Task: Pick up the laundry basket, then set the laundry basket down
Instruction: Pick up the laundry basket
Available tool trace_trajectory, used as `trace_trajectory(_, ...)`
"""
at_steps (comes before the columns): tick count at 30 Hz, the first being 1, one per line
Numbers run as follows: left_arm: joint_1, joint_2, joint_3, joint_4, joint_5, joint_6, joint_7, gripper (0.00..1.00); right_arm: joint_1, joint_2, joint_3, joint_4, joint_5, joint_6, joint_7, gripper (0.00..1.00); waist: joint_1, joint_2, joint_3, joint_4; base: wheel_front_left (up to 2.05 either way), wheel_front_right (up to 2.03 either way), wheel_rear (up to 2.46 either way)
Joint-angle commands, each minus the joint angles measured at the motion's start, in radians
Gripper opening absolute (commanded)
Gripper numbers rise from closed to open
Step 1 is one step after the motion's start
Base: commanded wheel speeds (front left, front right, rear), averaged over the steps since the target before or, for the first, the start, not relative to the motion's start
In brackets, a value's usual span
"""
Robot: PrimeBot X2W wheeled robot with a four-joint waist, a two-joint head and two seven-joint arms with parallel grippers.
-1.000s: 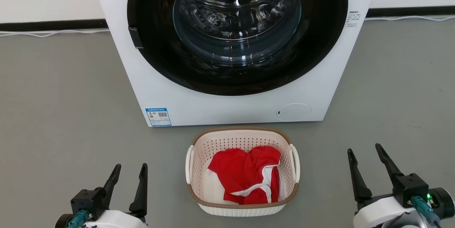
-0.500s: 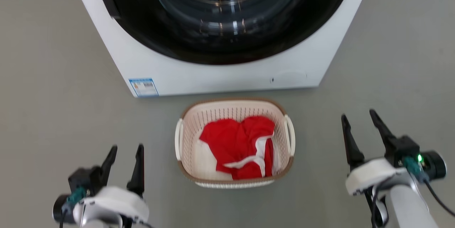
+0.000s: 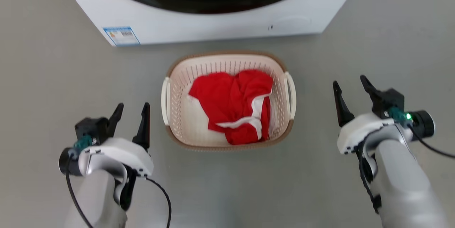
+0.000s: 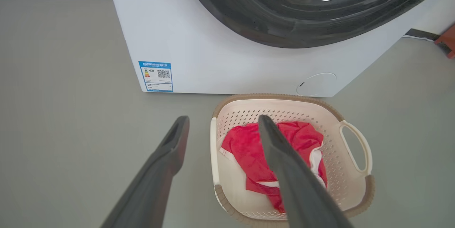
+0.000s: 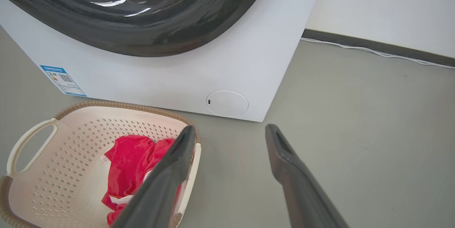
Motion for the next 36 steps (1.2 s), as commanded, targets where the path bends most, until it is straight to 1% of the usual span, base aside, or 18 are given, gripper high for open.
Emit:
trace_trajectory(1,-0.049,0.026,0.018,0.012,-0.005,-0.001,-0.006,1.0,-0.042,0.004,0.026,0.021,-0.005,0.006,-0.011,1.0,0.0,0.0,0.057,-0.007,0.0,0.0,0.0)
trace_trajectory(6,-0.142,0.028,0.006,0.078,0.001,-0.001,-0.006,1.0,-0.131,0.006,0.039,0.124,-0.029,0.006,-0.011,1.0,0.0,0.0,0.139,-0.007,0.0,0.0,0.0)
trace_trajectory(11,-0.234,0.027,-0.003,0.149,0.015,-0.001,-0.006,1.0,-0.205,0.006,0.056,0.19,-0.036,0.006,-0.011,1.0,0.0,0.0,0.223,-0.003,0.0,0.0,0.0)
trace_trajectory(12,-0.234,0.027,-0.003,0.149,0.015,-0.001,-0.006,1.0,-0.205,0.006,0.056,0.19,-0.036,0.006,-0.011,1.0,0.0,0.0,0.223,-0.003,0.0,0.0,0.0)
trace_trajectory(17,-0.305,0.029,-0.007,0.195,-0.004,-0.001,-0.006,1.0,-0.257,0.006,0.087,0.211,-0.013,0.006,-0.011,1.0,0.0,0.0,0.294,-0.01,0.0,0.0,0.0)
trace_trajectory(24,-0.385,0.033,-0.009,0.218,-0.01,-0.001,-0.006,1.0,-0.309,0.007,0.127,0.204,0.03,0.006,-0.011,1.0,0.0,0.0,0.38,-0.015,0.0,0.0,0.0)
trace_trajectory(36,-0.44,0.042,-0.009,0.237,-0.015,-0.001,-0.006,1.0,-0.35,0.007,0.177,0.189,0.089,0.006,-0.011,1.0,0.0,0.0,0.474,-0.017,0.0,0.0,0.0)
